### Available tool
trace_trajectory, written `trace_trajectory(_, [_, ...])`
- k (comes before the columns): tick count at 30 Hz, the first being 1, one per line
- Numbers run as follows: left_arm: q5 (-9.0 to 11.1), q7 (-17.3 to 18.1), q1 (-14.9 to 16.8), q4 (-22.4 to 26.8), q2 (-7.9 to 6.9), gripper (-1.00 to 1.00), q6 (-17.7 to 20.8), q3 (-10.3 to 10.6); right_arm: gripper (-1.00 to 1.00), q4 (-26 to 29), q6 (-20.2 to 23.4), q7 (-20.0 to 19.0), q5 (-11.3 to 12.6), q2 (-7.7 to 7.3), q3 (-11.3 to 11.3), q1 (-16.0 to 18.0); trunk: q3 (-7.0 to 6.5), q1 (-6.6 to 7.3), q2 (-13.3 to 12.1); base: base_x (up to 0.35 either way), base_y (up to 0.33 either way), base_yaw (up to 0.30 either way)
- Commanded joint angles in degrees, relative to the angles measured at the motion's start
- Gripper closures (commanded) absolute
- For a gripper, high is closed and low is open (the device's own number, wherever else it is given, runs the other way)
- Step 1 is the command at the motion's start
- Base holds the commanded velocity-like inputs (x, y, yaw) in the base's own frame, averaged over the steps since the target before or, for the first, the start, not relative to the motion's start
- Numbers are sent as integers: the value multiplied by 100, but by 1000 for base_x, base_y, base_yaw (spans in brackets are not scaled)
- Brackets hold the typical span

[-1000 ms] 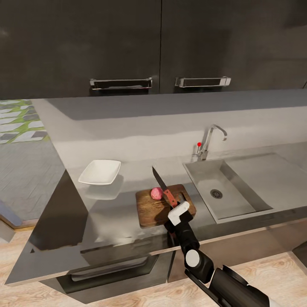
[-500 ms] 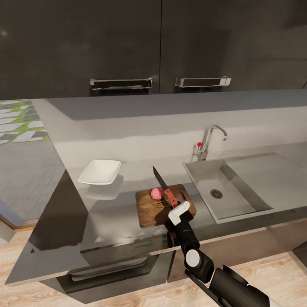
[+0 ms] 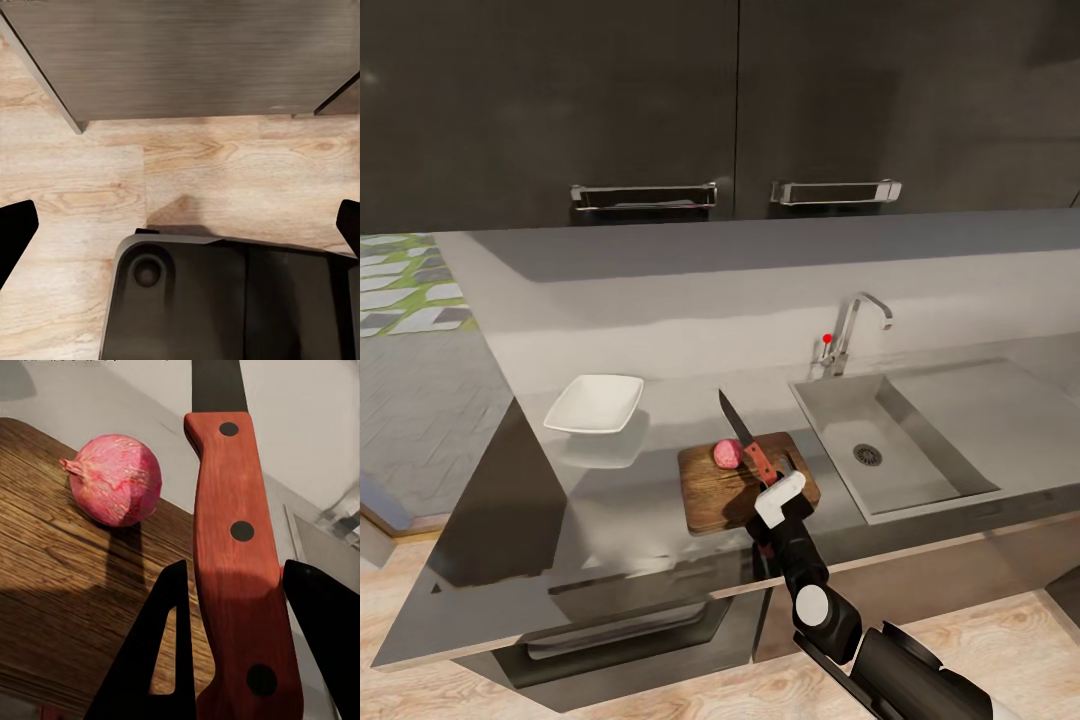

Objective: In the kitchen, take the Vidalia onion out of the sink, dice it on the chopping board with the paring knife, put the diced onion into the bowl on the countertop, then place both the paring knife and the chopping board into the sink.

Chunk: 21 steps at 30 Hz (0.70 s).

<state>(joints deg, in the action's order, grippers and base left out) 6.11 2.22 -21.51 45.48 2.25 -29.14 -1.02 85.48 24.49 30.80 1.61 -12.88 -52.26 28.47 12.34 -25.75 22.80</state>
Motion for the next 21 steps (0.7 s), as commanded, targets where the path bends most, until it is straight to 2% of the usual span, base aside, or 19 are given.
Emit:
trace_trajectory(1, [40,24,-2,13,4,-100,-3,-8,100,12,41,45,15,-4,-21,12,10,-4,12,0,0,0])
trace_trajectory(21, [40,15,-2,4,4,-100,5,-15,100,75,61,56,15,-4,-21,9,10,-4,12,0,0,0])
